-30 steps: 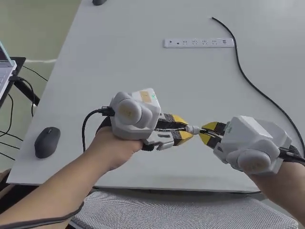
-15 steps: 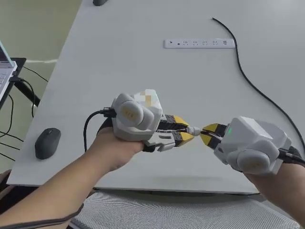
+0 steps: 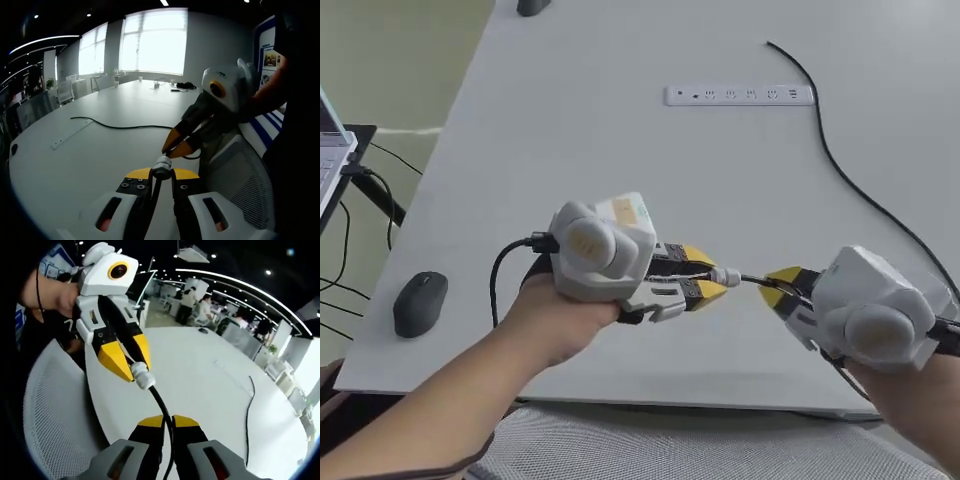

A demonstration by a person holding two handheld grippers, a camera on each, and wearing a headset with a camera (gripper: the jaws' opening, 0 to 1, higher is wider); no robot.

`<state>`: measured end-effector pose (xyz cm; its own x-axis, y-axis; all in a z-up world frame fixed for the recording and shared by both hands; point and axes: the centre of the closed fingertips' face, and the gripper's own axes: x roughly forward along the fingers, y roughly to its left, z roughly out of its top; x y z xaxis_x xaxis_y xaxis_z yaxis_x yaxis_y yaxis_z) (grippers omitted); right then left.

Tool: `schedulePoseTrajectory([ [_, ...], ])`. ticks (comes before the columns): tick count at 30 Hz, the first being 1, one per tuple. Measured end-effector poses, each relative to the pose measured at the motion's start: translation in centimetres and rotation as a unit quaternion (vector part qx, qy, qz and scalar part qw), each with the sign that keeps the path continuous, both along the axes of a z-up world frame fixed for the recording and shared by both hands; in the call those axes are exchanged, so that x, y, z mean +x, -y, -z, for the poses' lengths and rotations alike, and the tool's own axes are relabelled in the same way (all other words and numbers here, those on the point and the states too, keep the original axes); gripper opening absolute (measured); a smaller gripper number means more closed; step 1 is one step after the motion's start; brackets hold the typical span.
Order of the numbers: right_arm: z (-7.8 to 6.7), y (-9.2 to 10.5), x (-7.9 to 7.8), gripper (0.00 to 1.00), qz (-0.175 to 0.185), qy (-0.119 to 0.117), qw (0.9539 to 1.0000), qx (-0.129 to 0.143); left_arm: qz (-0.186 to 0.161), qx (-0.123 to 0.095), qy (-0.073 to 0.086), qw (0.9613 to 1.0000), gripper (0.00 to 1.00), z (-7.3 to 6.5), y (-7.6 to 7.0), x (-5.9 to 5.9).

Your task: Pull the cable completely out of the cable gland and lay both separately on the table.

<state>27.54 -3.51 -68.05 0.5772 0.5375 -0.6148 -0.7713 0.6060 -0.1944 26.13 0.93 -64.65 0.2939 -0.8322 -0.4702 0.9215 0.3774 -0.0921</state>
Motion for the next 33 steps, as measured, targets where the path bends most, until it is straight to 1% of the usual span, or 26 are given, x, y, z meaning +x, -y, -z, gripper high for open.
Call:
schedulePoseTrajectory([
  [1, 0.0, 0.2, 0.1, 0.00, 0.005, -0.001, 1.0000, 0.004, 0.000, 0.000, 0.000, 1.0000, 0.16, 0.0, 0.0, 0.0],
  [2, 0.2, 0.5, 0.2, 0.00, 0.013, -0.007, 0.9998, 0.009, -0.001, -0.001, 0.000, 1.0000, 0.16, 0.0, 0.0, 0.0],
  [6, 0.7, 1.2, 0.2, 0.00, 0.029, -0.018, 0.9993, 0.016, -0.002, -0.001, 0.002, 1.0000, 0.16, -0.1, -0.1, 0.1],
  [9, 1.1, 1.8, 0.3, 0.00, 0.045, -0.029, 0.9982, 0.027, -0.002, 0.000, 0.003, 1.0000, 0.16, 0.0, -0.2, 0.1],
  [12, 1.5, 2.3, 0.6, 0.00, 0.072, -0.048, 0.9951, 0.049, -0.002, -0.002, 0.005, 1.0000, 0.16, -0.1, -0.3, 0.1],
  [15, 1.9, 2.9, 0.9, 0.01, 0.096, -0.063, 0.9914, 0.064, -0.004, -0.003, 0.004, 1.0000, 0.16, 0.0, -0.3, 0.3],
  [17, 2.0, 3.1, 0.9, 0.01, 0.105, -0.070, 0.9893, 0.074, -0.005, -0.003, 0.005, 1.0000, 0.16, 0.0, -0.3, 0.4],
  [22, 2.5, 3.5, 1.0, 0.01, 0.121, -0.082, 0.9856, 0.085, -0.008, -0.003, 0.006, 0.9999, 0.16, 0.0, -0.5, 0.6],
  [24, 2.9, 3.8, 1.1, 0.01, 0.134, -0.092, 0.9824, 0.092, -0.008, -0.003, 0.007, 0.9999, 0.16, 0.0, -0.5, 0.7],
  [25, 3.2, 3.9, 1.1, 0.01, 0.144, -0.100, 0.9795, 0.099, -0.008, -0.003, 0.007, 0.9999, 0.16, 0.0, -0.5, 0.7],
  [28, 3.7, 4.2, 1.2, 0.01, 0.166, -0.114, 0.9733, 0.111, -0.010, -0.003, 0.008, 0.9999, 0.16, 0.1, -0.6, 0.7],
  [29, 3.8, 4.3, 1.1, 0.01, 0.175, -0.122, 0.9695, 0.120, -0.010, -0.004, 0.007, 0.9999, 0.16, 0.1, -0.6, 0.7],
  [30, 4.0, 4.5, 1.2, 0.01, 0.183, -0.127, 0.9669, 0.125, -0.010, -0.004, 0.007, 0.9999, 0.16, 0.1, -0.6, 0.8],
  [31, 4.2, 4.8, 1.4, 0.01, 0.192, -0.135, 0.9631, 0.133, -0.009, -0.004, 0.008, 0.9999, 0.16, 0.1, -0.6, 0.7],
  [33, 4.4, 4.9, 1.3, 0.01, 0.205, -0.145, 0.9568, 0.147, -0.009, -0.005, 0.008, 0.9999, 0.16, 0.1, -0.6, 0.8],
])
